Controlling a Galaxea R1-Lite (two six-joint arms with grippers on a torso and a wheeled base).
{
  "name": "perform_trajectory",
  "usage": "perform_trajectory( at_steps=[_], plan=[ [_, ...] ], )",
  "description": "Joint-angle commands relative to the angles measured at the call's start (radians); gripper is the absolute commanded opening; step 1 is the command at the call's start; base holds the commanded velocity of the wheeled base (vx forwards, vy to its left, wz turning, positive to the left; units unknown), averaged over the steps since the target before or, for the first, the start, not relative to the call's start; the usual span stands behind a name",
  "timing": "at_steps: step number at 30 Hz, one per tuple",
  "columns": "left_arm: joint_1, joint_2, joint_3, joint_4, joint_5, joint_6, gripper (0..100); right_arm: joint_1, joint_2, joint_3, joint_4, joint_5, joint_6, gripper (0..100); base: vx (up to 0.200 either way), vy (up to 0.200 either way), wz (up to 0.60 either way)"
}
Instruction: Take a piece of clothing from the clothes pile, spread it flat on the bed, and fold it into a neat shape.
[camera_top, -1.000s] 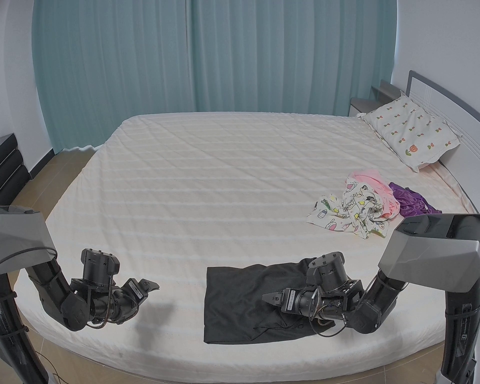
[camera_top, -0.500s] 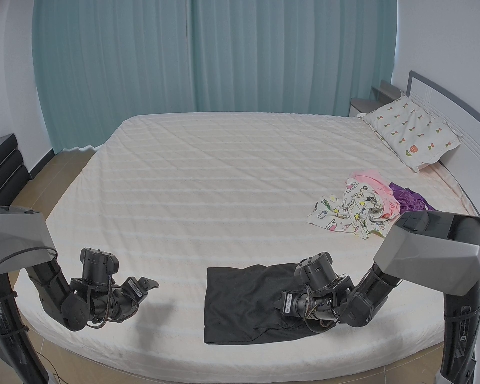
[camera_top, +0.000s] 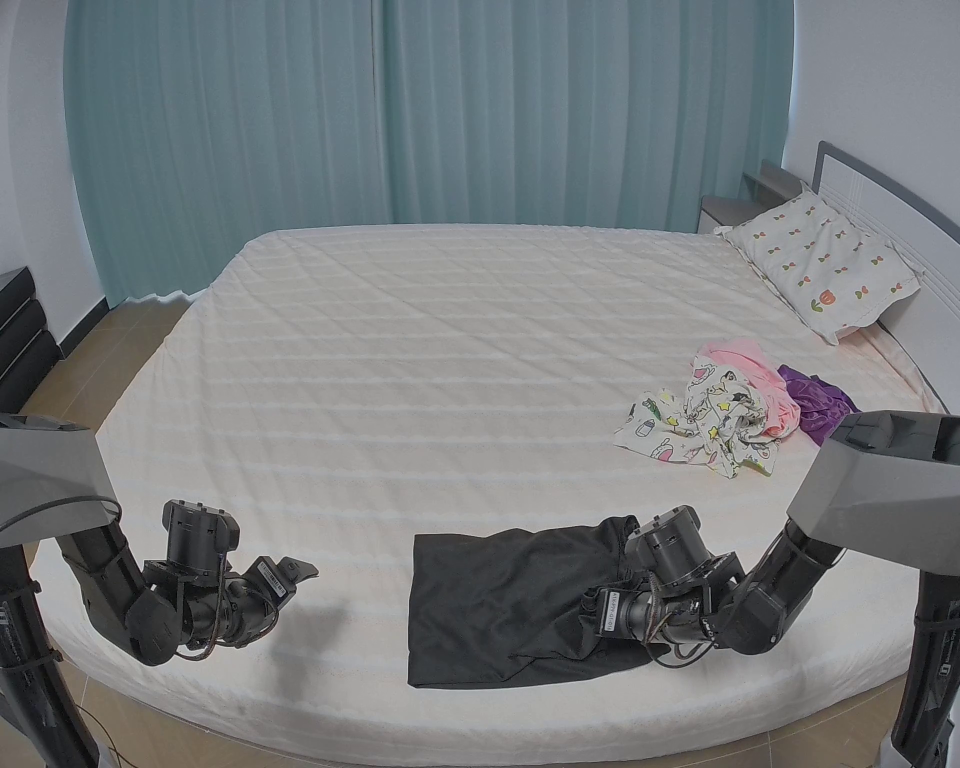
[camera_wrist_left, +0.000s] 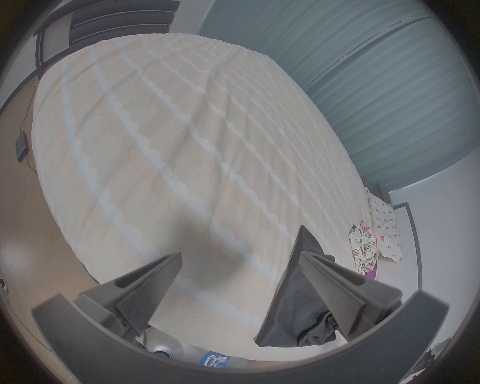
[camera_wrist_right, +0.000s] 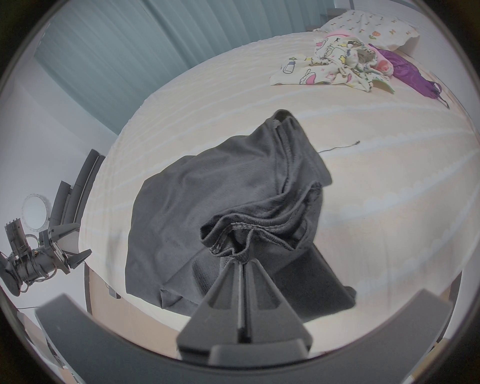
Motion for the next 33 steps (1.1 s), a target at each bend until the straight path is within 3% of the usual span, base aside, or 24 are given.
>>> perform_trajectory(
  at_steps=[1, 15, 16, 28, 33],
  plan=[
    [0.000, 0.006, 0.001, 0.000, 0.000, 0.000, 100, -0.032, -0.088, 0.081, 0.000, 0.002, -0.002, 0, 0.000, 0.000, 0.00],
    [-0.003, 0.006, 0.002, 0.000, 0.000, -0.002, 100, -0.071, -0.137, 0.270, -0.026, 0.013, -0.005, 0, 0.000, 0.000, 0.00],
    [-0.003, 0.007, 0.002, 0.000, 0.000, 0.000, 100, -0.079, -0.140, 0.278, -0.026, 0.013, -0.010, 100, 0.000, 0.000, 0.00],
    [-0.003, 0.006, 0.002, 0.000, 0.000, 0.000, 100, -0.119, -0.253, 0.316, -0.032, 0.014, 0.001, 100, 0.000, 0.000, 0.00],
    [-0.002, 0.007, 0.002, 0.000, 0.000, -0.002, 100, -0.124, -0.192, 0.285, -0.061, 0.076, 0.047, 100, 0.000, 0.000, 0.00]
  ],
)
